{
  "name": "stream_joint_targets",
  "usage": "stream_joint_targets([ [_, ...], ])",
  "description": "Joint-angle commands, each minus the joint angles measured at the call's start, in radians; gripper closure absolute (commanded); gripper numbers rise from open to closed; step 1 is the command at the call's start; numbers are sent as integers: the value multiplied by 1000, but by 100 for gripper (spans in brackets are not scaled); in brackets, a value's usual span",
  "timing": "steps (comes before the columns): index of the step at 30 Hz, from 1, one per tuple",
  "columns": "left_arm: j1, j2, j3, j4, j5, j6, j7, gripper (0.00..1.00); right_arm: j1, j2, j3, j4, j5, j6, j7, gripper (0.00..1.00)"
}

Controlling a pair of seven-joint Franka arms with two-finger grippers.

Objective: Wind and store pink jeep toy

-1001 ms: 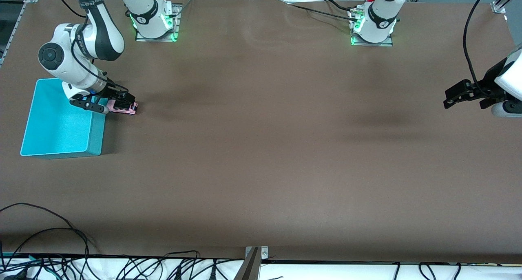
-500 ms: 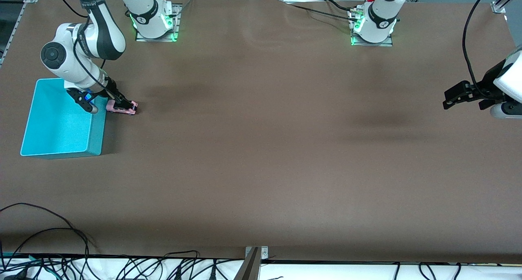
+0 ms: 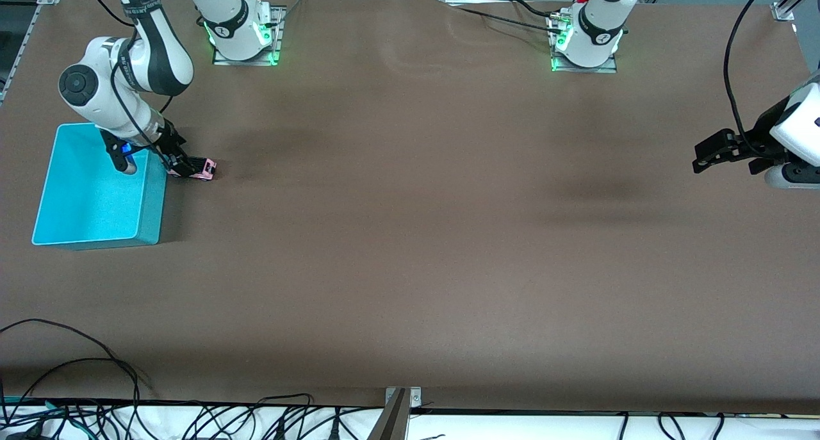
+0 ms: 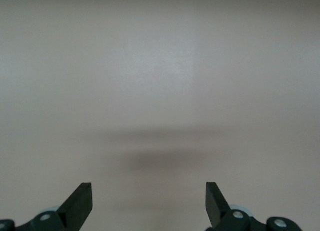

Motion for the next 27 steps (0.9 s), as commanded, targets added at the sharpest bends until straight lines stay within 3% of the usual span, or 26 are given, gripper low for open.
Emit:
stream_joint_targets([
  [1,-7,14,5,32,-19,-7,21,0,-5,18,-9,-54,-17,103,31,0],
  [10,-18,14,5,32,-17,-7,21,0,-5,38,-42,-59,-15,153,88,0],
  [27,-29,14,5,42,-16,-7,21,0,-7,106,-43,-58,-15,232,128,0],
])
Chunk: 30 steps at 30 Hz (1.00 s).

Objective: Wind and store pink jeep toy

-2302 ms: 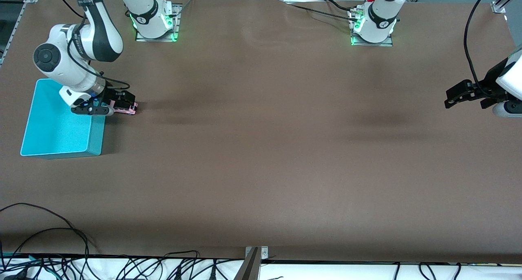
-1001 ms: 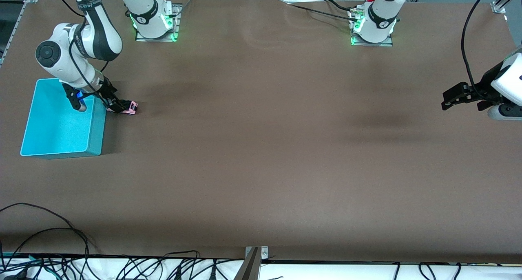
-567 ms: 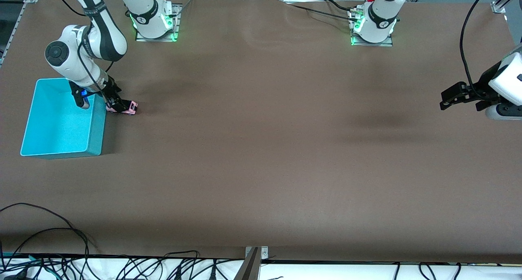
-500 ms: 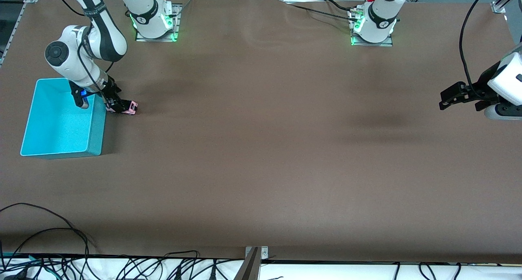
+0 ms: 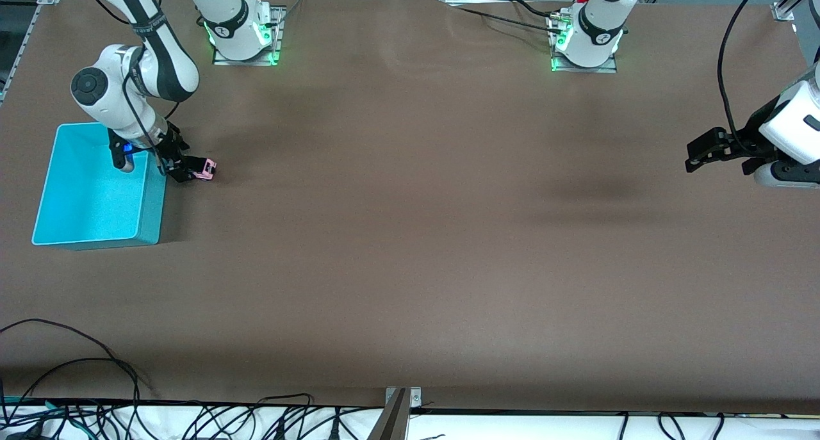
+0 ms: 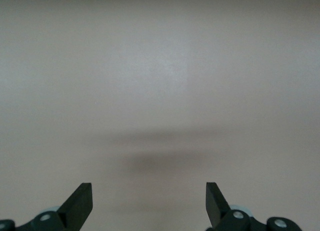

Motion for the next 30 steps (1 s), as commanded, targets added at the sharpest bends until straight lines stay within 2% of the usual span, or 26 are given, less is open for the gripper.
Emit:
stream_joint_targets([
  [1,-8,14,7,33,-16,-8,20,0,-5,10,1,-11,-15,33,22,0],
  [11,-8,14,7,33,-16,-8,20,0,-5,21,2,-11,-22,31,20,1],
  [12,-8,14,7,33,-16,-8,18,0,-5,21,2,-11,-22,31,20,3],
  [14,-8,15,7,33,-16,-8,20,0,-5,21,2,-11,-22,31,20,11],
  [21,-10,15,7,33,1,-8,20,0,-5,20,2,-11,-22,31,20,47],
  [24,-13,15,7,33,6,-8,20,0,-5,20,2,-11,-22,31,20,55],
  [26,-13,15,7,35,4,-8,20,0,-5,20,2,-11,-22,31,20,65],
  [30,-13,15,7,35,4,-8,20,0,-5,9,2,-11,-22,31,19,92],
])
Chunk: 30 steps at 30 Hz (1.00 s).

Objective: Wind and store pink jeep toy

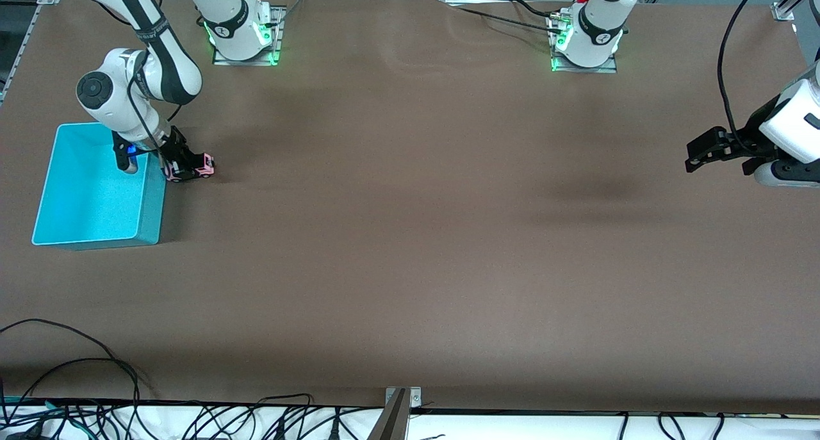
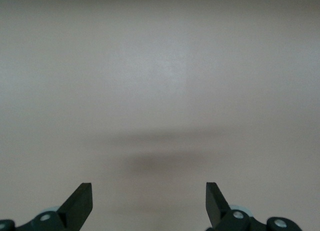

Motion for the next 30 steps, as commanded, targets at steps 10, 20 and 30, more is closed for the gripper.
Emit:
stream_joint_targets([
  [10,-12,14,7,31,4,2,19,0,-4,-82,19,0,-20,8,-5,100],
  [20,-10,14,7,31,6,17,19,0,-5,-108,65,86,-17,-131,-85,100],
  [30,-10,14,9,31,6,17,19,0,-5,-122,76,174,-14,-173,-145,100],
])
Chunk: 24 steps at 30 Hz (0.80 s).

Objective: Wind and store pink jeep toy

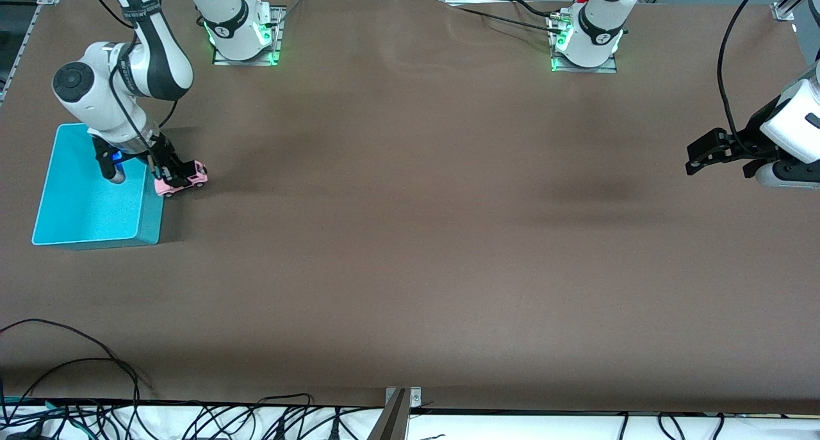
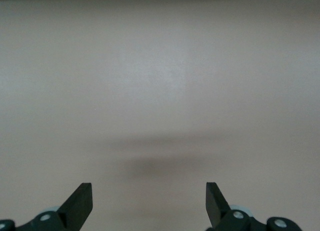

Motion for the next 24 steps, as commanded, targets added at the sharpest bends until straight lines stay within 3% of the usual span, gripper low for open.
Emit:
stream_joint_targets([
  [1,-8,14,9,31,6,-4,18,0,-8,-20,25,38,-10,-28,-58,100],
  [5,-8,14,9,31,6,-4,18,0,-8,-22,31,61,-10,-64,-118,100],
  [15,-8,14,9,31,6,-4,18,0,-8,-6,11,211,-19,-346,-439,100],
  [21,-8,14,9,31,6,-4,18,0,-10,-5,-56,248,-153,-423,-552,100],
  [24,-8,14,9,31,6,-4,18,0,-11,-2,-93,253,-173,-426,-639,100],
])
